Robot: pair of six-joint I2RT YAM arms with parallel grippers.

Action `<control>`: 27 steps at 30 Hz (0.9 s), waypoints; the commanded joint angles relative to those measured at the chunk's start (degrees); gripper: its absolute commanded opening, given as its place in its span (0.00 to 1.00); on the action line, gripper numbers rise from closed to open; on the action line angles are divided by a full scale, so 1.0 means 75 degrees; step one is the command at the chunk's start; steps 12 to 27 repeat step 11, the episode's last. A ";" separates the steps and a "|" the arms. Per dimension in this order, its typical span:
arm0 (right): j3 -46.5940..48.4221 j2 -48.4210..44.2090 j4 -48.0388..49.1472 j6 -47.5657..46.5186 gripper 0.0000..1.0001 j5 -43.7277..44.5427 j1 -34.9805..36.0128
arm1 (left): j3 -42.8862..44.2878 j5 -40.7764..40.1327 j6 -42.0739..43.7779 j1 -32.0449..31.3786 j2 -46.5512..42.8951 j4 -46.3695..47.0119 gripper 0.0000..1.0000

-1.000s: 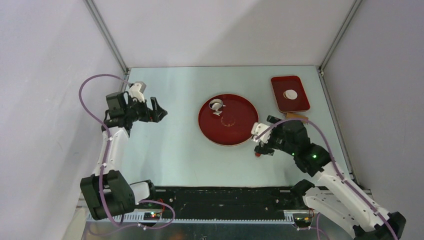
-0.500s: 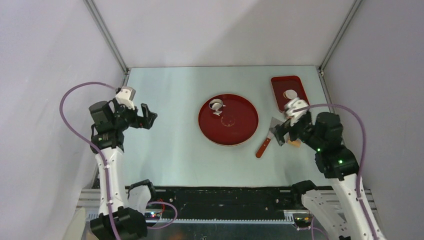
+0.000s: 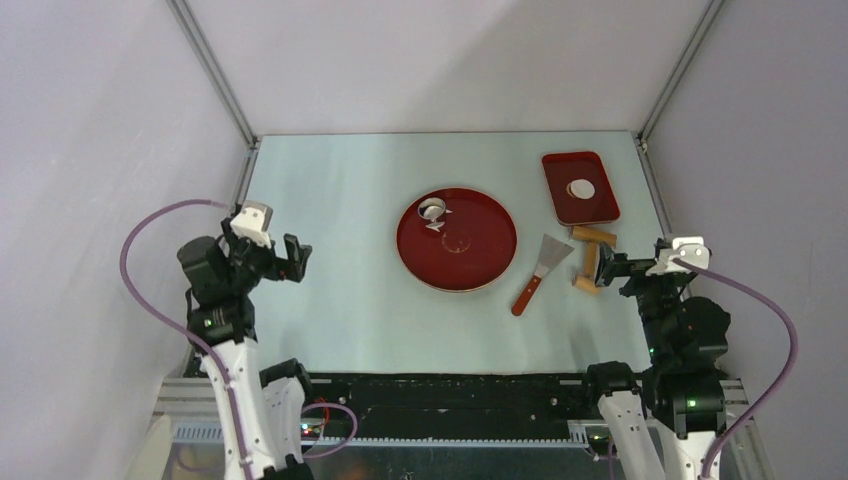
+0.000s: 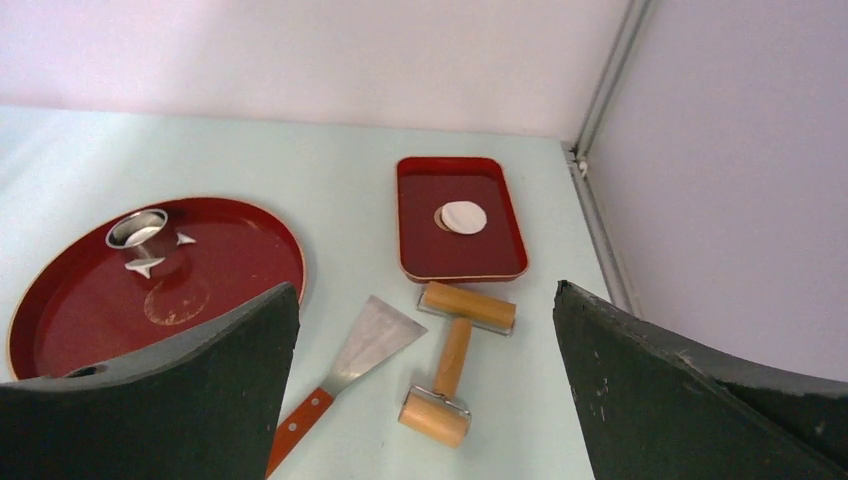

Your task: Roll out the dumpling wrappers from the dough

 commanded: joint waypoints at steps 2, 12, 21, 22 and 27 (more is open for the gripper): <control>-0.0298 -0.0237 0.0100 0.0208 0.99 0.0349 -0.0175 | -0.0554 -0.0419 0.0321 0.0071 -0.0405 -0.0002 0.98; -0.0822 -0.0375 0.0589 -0.0238 0.99 0.0722 0.0217 | -0.0568 -0.0452 -0.0038 0.0071 -0.0266 0.0272 0.98; -0.0822 -0.0375 0.0589 -0.0238 0.99 0.0722 0.0217 | -0.0568 -0.0452 -0.0038 0.0071 -0.0266 0.0272 0.98; -0.0822 -0.0375 0.0589 -0.0238 0.99 0.0722 0.0217 | -0.0568 -0.0452 -0.0038 0.0071 -0.0266 0.0272 0.98; -0.0822 -0.0375 0.0589 -0.0238 0.99 0.0722 0.0217 | -0.0568 -0.0452 -0.0038 0.0071 -0.0266 0.0272 0.98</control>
